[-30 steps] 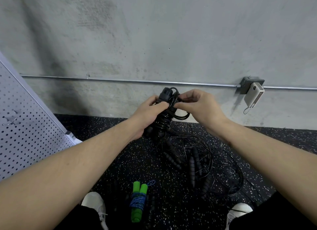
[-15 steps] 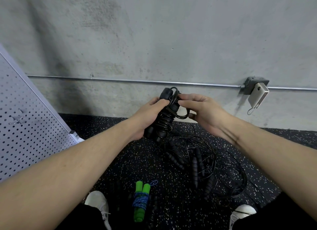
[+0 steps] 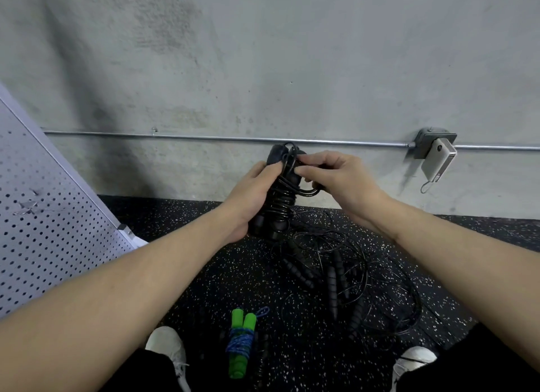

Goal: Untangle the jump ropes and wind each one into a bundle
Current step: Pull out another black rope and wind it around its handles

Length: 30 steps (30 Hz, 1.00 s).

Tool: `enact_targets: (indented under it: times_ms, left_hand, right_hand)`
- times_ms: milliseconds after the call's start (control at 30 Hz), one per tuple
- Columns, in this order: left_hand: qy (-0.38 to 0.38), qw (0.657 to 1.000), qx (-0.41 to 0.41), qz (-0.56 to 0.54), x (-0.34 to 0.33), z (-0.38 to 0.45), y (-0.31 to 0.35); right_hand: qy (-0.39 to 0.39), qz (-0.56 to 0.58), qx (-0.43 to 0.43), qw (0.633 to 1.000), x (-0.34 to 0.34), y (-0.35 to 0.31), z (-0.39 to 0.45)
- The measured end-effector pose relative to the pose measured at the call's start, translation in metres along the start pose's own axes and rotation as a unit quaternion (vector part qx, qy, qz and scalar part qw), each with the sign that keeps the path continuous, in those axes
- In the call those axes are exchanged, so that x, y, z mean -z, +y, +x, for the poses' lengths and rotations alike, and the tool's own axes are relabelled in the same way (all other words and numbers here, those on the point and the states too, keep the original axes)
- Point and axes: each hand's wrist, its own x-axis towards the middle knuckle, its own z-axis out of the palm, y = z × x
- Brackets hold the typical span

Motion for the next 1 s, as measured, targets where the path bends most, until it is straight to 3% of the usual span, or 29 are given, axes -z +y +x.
enact_targets:
  times_ms: [133,333,500,600,800,1000]
  left_hand:
    - [-0.025,0.999,0.014,0.021,0.001,-0.001,-0.004]
    - [-0.013,0.992,0.0,0.123,-0.005,0.0,-0.001]
    - [0.021,0.997,0.01,0.067,-0.012,0.0,-0.007]
    - [0.017,0.998,0.009,0.057,-0.01,0.003,-0.005]
    - [0.013,0.992,-0.021,0.123,-0.006,0.004,-0.005]
    - [0.006,0.998,0.001,0.069,-0.006,0.001,0.0]
  right_hand:
    - [0.001,-0.013,-0.004,1.0,0.004,0.001,-0.003]
    - [0.066,-0.043,0.0,0.997,-0.005,0.002,-0.007]
    - [0.052,-0.095,-0.008,0.994,-0.005,0.001,-0.007]
    - [0.065,-0.061,-0.008,0.996,-0.007,0.0,-0.007]
    - [0.095,0.02,-0.109,0.989,-0.005,0.004,-0.003]
    - [0.099,0.056,-0.071,0.991,-0.006,-0.003,-0.002]
